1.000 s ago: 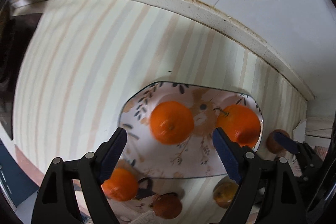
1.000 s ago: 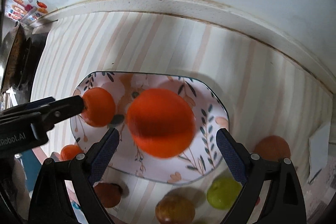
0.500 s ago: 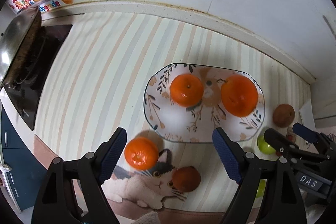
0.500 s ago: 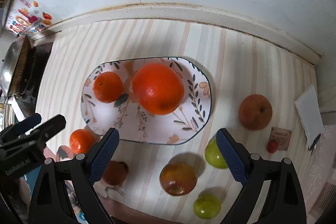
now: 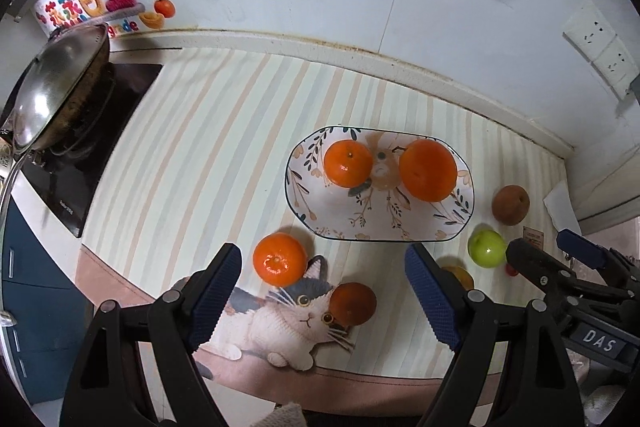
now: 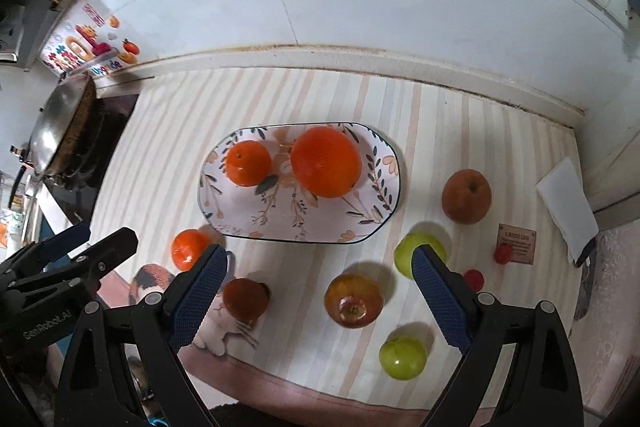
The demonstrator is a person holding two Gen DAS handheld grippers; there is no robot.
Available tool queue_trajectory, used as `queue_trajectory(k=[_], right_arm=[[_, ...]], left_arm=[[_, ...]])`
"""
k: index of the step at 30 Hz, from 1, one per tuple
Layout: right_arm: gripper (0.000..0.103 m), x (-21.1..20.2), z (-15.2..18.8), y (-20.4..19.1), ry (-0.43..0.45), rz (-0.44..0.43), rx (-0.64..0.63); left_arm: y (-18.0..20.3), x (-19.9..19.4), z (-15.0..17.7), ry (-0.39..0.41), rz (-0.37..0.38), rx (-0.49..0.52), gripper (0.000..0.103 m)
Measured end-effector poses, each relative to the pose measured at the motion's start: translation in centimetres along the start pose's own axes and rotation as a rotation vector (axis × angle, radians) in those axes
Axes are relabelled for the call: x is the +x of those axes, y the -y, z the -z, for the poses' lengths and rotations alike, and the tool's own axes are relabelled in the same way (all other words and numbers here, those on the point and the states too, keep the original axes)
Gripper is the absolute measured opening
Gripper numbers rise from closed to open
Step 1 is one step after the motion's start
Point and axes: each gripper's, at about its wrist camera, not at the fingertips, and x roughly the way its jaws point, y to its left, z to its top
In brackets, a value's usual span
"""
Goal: Organize fruits
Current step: 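Withdraw both open tools from the plate, then grasp the red apple with the right tool while the left tool grasps the brown round fruit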
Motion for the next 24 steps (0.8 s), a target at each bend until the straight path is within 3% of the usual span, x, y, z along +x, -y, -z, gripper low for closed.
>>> queue_trajectory(k=[6,12,16,24], right_arm=[[0.096,0.4,1.9,0.1,-0.015,-0.016,-0.009],[0.095,7.3,4.0,2.8,-0.153,0.010,0.049],[0.090,11.5,5.0,4.3,-0.238,0.014,0.090],[0.085,15.7,5.7,5.0,-0.327,0.005,0.109]], left_arm=[[-0.4,1.1,1.7,-0.032,-0.003,-0.004,0.083],[0.2,8.0,4.1,-0.206,-0.007,0.011,0.083],[1.0,12.5,5.6,-0.317,0.002,0.024,0.083],[2.4,16.9,7.0,-0.414,0.047,0.048,0.083]])
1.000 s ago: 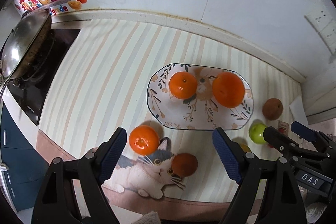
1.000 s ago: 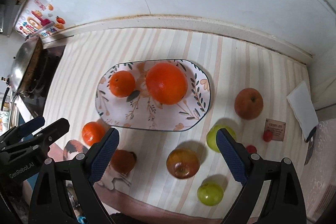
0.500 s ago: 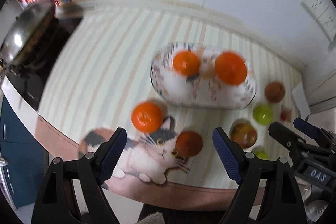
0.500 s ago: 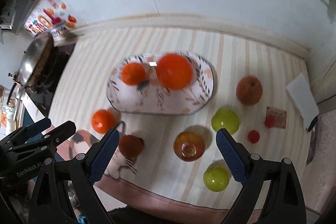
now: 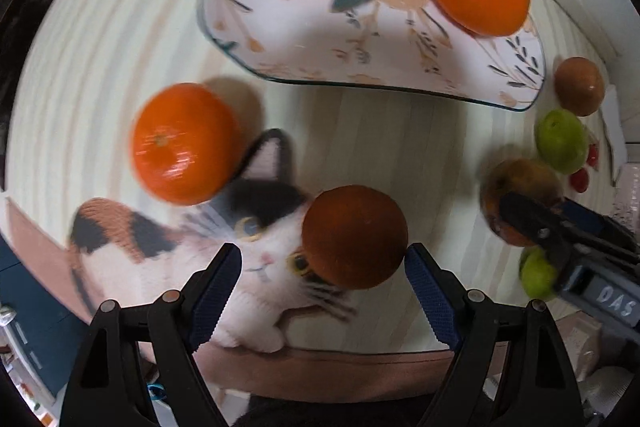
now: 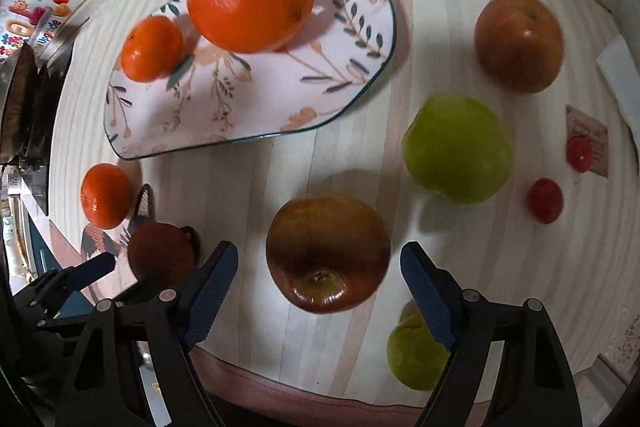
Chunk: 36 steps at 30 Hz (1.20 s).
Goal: Organize fruits
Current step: 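Grasp the red apple with the right tool while the left tool grasps the brown round fruit, then carry the red apple to the plate with the right tool while the left places the brown fruit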
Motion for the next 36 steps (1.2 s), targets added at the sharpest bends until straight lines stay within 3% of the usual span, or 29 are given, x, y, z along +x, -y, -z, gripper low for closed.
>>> queue_trajectory(k=[7,9,11,19,27,31,36], right_arm=[[0.080,1.7,-0.5,0.3,-0.041,-0.003,0.004],[0.077,1.9,-0.7,0.4,-0.045,0.001,0.001],[0.075,2.2,-0.7,0.5,-0.050,0.005,0.001],[0.071,2.5,-0.6,0.2,-0.035,0.023,-0.028],[0.071,-0.4,-0.4,-1.4,0.031,-0.046,-0.034],[0.071,-3.3,-1.8,-3.1,0.091,-0.094,-0.045],[0.071,-4.0,-4.3,-5.7,0.125,-0.110,-0.063]], left_arm=[[1.1,1.7,-0.4,-0.027,-0.008,0.024,0.081],[1.1,2.1,-0.3,-0.027,-0.007,0.024,0.063],[1.1,2.6,0.3,-0.021,0.004,0.024,0.054],[1.7,2.4,1.3,0.019,-0.028,0.043,0.053],[0.8,-3.0,1.8,0.089,0.061,0.011,0.053],[-0.8,-6.8,0.1,0.140,0.109,-0.025,0.053],[-3.6,-9.4,-5.7,0.171,0.089,-0.057,0.053]])
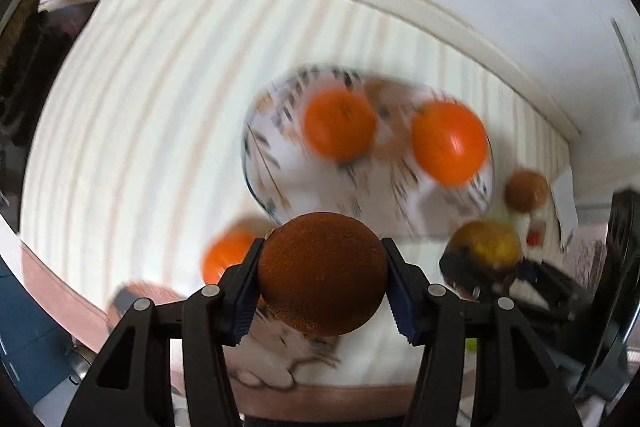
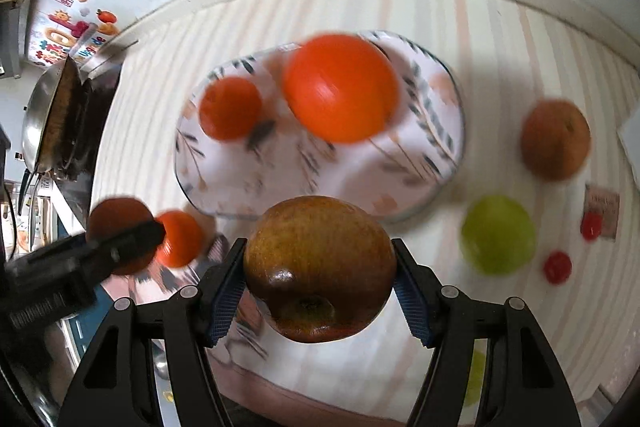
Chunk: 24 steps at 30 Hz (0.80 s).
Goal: Organize fruits
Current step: 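Carry the red apple to the plate with the right tool while the left places the brown fruit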
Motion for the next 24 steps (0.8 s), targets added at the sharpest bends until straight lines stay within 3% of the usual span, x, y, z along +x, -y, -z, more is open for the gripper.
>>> queue_trajectory(k=[8,15,24], right_arm=[[0.071,3.9,-2.8,-3.6,-0.023,0.038,-0.069],[0.071,6.2,-3.8,-5.3,-0.027,0.066,-0.105],[0.071,7.0,-3.9,-4.3,-0.062,0.046,-0.088]], left_arm=[[-1.5,3.5,-5.6,-0.100,-0.005,-0.041,0.053],[-2.3,6.8,-6.0,-0.206,0.041,-0.082,0.053],[-1.4,8.3,-5.9,-0.250,0.045,-0.086,0.054]])
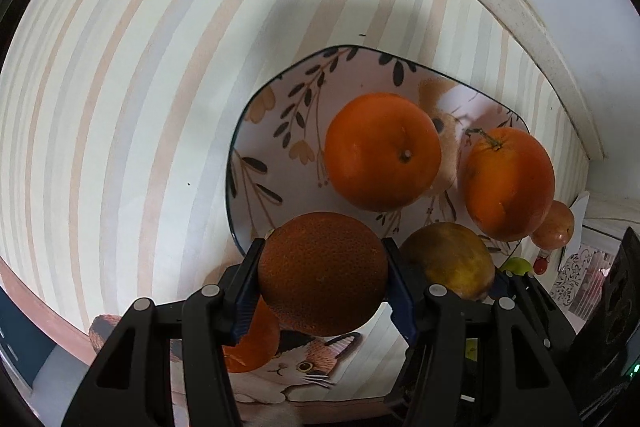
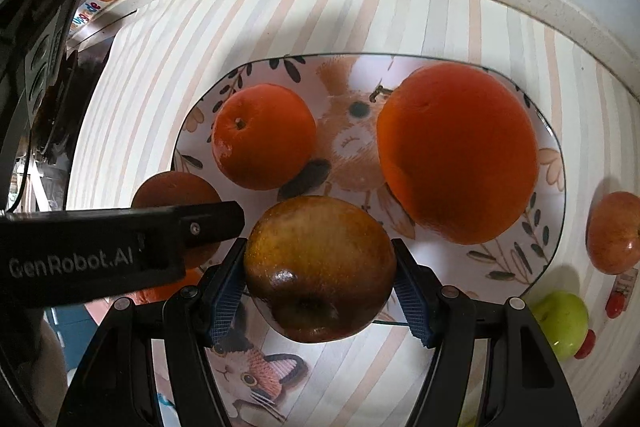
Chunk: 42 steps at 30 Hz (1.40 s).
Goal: Organize fruits
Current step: 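Carry the red apple to the plate with the right tool while the left places the brown fruit, then open both tools and withdraw them from the plate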
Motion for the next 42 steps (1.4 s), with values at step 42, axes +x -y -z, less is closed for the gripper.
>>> queue_trajectory(k=[42], right_arm=[[0.095,-17.7,8.9,0.8,0.265,0.113,-0.023]], left_arm=[[1.8,-13.6,15.2,0.487,-0.156,0.134,0.076]])
